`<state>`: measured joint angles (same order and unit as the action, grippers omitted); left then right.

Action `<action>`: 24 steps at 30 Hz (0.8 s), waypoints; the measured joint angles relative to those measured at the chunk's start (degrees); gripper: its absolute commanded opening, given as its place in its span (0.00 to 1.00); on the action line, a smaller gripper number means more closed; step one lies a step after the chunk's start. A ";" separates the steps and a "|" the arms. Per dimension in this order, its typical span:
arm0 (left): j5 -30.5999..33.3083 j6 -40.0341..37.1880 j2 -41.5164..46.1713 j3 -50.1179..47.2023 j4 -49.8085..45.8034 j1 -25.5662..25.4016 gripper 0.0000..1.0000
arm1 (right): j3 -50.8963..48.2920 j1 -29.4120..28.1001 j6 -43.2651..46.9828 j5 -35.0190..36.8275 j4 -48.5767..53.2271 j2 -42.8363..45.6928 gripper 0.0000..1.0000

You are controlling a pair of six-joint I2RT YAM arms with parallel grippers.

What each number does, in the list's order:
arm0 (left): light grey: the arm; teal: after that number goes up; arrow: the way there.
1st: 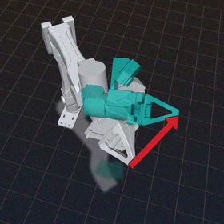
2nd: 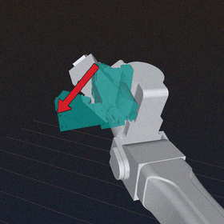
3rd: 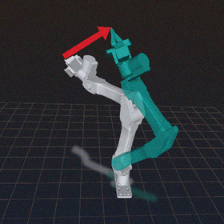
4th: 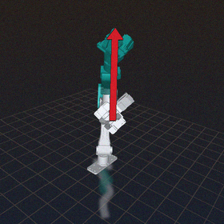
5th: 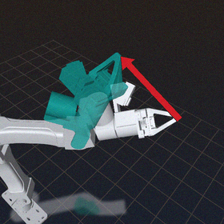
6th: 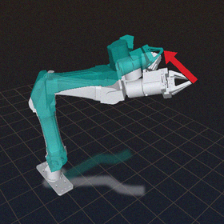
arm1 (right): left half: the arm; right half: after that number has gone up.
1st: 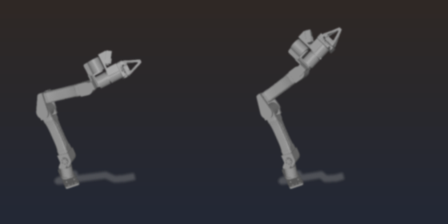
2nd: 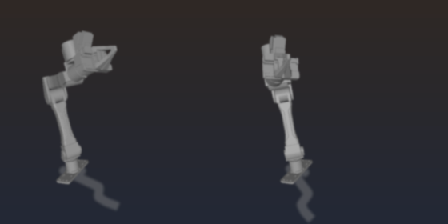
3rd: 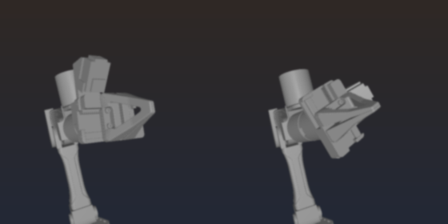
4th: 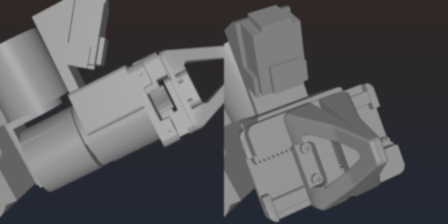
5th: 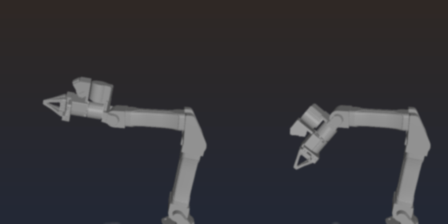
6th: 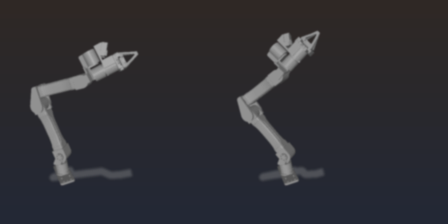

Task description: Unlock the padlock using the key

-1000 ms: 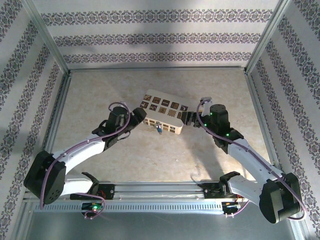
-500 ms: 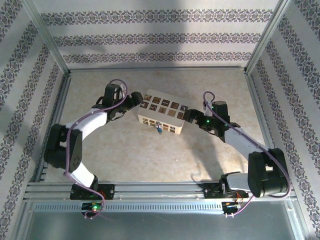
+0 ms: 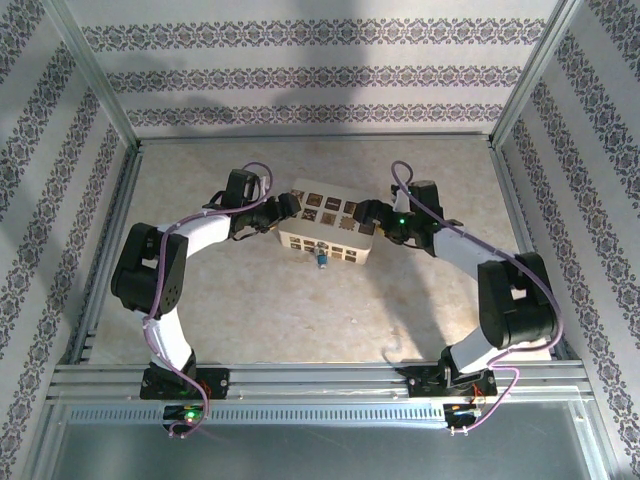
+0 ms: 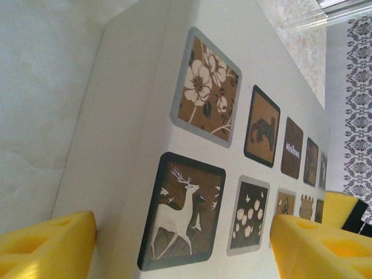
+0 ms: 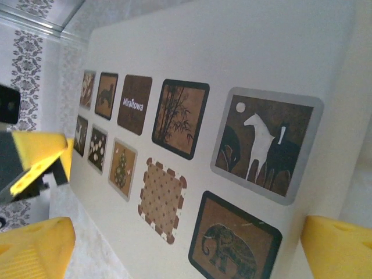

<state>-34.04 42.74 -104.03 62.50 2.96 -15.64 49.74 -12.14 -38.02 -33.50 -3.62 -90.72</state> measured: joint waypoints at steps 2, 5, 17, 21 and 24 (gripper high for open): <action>0.44 0.50 1.09 -1.36 0.02 -0.04 0.76 | 2.40 -0.02 0.55 0.02 0.00 -2.62 0.98; 1.42 1.51 3.30 -4.02 0.22 -0.37 0.76 | 5.99 -0.02 1.44 0.02 -0.35 -6.10 0.98; 4.33 2.45 14.29 -10.54 -2.78 -3.74 0.79 | 7.58 1.68 7.26 2.12 0.48 -6.14 0.98; 7.08 1.22 20.09 -10.40 -4.37 -3.08 0.78 | 2.14 4.04 8.50 3.23 1.95 4.07 0.98; 7.89 0.55 22.49 -9.20 -5.53 -3.02 0.74 | -3.50 4.76 8.20 3.23 1.14 13.42 0.94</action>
<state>-26.15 43.29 -81.54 53.30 -2.57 -18.65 46.24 -7.38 -29.82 -30.26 -2.48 -77.30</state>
